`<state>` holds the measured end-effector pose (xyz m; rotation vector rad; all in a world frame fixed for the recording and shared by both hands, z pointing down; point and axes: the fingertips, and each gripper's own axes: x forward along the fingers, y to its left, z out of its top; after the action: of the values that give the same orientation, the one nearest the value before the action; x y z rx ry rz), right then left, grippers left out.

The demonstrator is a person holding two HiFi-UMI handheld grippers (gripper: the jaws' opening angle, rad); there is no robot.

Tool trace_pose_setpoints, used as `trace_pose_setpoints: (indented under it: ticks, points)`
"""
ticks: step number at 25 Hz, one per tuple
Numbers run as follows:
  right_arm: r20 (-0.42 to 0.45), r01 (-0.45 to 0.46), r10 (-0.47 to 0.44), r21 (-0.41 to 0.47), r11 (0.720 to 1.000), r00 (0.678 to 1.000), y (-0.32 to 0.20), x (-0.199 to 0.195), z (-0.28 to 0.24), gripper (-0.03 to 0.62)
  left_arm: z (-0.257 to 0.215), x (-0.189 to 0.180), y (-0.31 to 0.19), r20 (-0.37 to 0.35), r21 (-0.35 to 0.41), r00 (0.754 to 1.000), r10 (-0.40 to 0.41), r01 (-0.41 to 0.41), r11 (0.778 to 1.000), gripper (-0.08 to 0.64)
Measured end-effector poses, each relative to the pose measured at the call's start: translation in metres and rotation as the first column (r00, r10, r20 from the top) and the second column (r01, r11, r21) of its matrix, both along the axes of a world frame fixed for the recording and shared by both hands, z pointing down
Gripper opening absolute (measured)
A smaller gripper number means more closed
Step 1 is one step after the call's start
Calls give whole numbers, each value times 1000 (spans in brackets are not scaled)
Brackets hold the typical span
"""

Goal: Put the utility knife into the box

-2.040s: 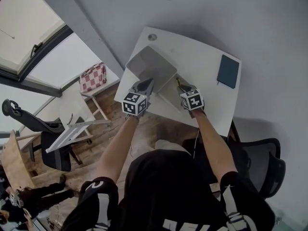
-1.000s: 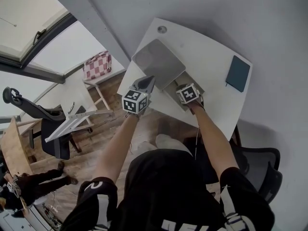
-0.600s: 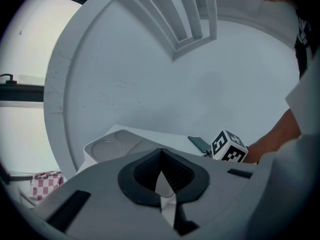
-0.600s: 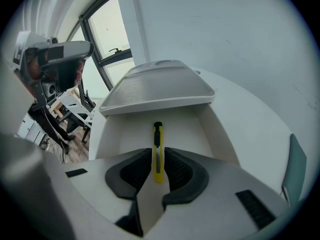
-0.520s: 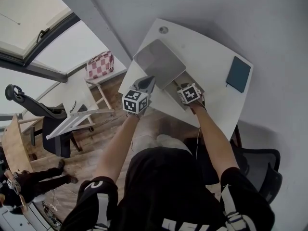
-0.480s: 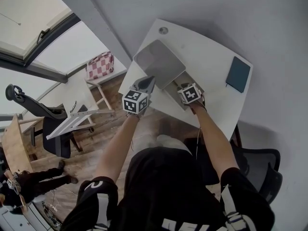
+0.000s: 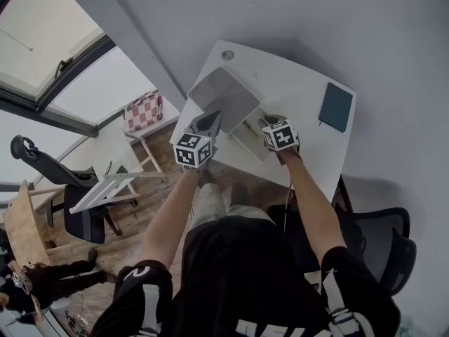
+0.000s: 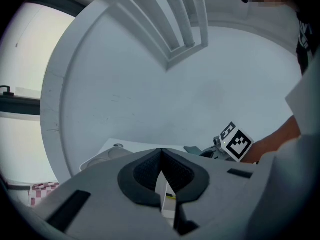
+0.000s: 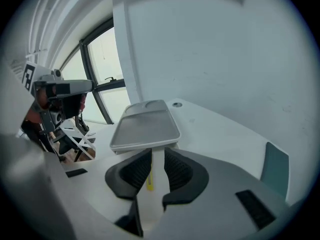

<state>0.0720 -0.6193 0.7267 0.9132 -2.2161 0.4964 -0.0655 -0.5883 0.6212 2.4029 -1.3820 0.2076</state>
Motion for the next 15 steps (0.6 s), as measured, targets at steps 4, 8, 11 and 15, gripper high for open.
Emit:
trace_pose_setpoints:
  ticks: [4,8,11,15]
  points:
    - [57,-45,40,79,996,998,-3,9,-41,94,-20,12,3,-17,43,1000,22,-21,999,25]
    - [112,-77,59,157,985,992,-4,13,-79,89,-34,15,3,-37,72,999,14,-12,997,25]
    - [144,-97,69,203,974,987,-2,16,-102,81,-45,15,5,-42,91,999,18,-14,996,25]
    - [188,-116,67,264,958,980,-1,13,-131,69,-59,10,2,-46,121,999,16,-11,993,25]
